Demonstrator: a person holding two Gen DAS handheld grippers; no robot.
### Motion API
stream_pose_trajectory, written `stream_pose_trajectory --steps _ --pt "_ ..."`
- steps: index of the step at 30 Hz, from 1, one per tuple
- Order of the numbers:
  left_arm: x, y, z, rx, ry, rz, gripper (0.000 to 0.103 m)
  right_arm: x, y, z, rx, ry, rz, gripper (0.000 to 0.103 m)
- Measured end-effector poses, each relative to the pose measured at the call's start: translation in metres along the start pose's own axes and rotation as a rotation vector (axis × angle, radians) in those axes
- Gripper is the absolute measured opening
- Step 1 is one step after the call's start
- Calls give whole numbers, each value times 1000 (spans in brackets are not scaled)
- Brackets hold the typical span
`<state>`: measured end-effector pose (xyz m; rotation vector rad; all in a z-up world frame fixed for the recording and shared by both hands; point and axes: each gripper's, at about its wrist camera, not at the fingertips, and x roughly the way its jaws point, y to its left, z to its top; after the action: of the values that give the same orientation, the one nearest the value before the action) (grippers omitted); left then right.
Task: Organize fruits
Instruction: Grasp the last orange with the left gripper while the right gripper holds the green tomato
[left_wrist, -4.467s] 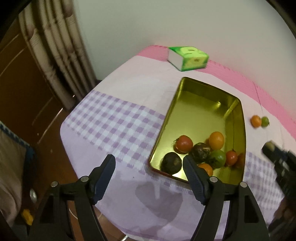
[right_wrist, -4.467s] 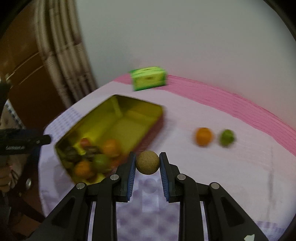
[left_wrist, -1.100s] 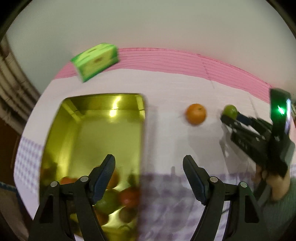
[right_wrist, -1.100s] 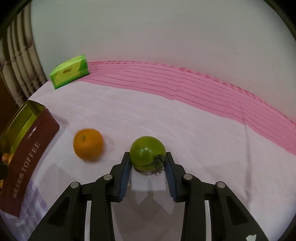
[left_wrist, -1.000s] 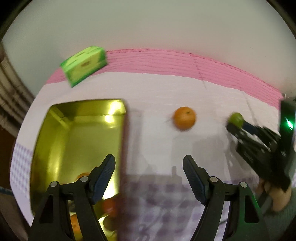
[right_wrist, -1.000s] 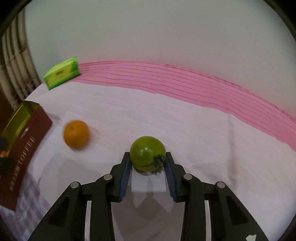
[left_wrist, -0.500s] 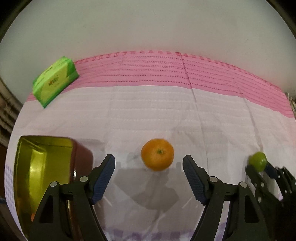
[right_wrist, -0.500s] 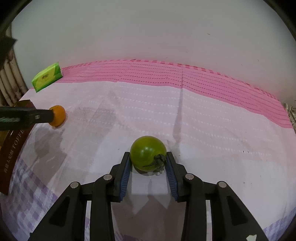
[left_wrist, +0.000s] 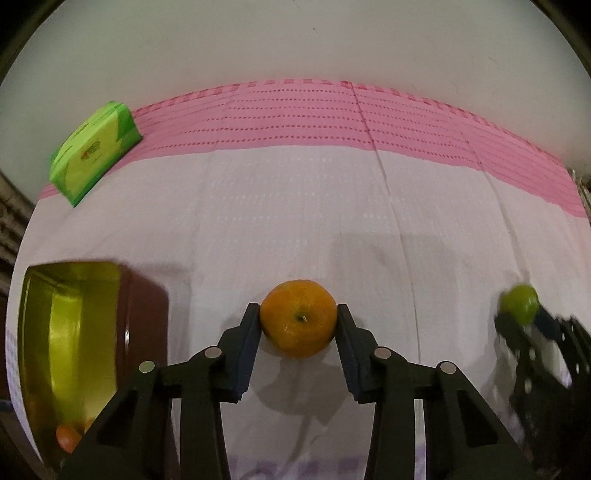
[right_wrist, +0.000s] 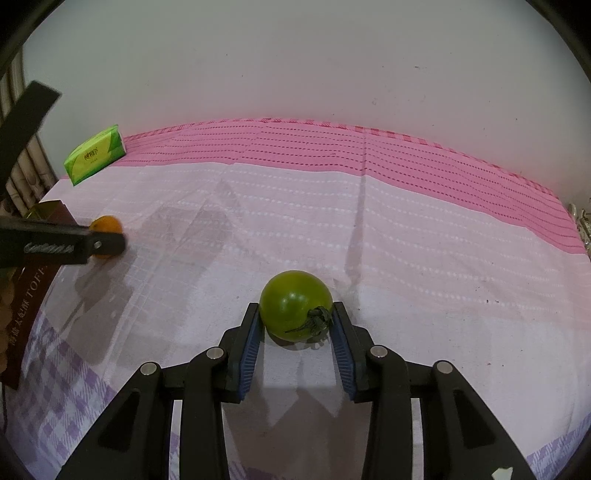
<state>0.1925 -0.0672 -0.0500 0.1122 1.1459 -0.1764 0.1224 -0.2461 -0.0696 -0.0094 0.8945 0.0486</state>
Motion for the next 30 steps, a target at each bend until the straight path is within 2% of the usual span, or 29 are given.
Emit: stream_pose_trajectory --steps 5,13,22,30 --pt "-26 -1 -21 29 -19 3 41 0 1 0 -1 0 -2 36" --pt "-76 21 -54 -5 -54 -21 41 1 3 0 -7 1 -9 36" --pt "-112 90 -78 -134 -66 8 41 3 3 2 -10 2 -11 36" --pt "-125 151 -100 -216 -49 116 41 3 4 1 -10 1 -12 36"
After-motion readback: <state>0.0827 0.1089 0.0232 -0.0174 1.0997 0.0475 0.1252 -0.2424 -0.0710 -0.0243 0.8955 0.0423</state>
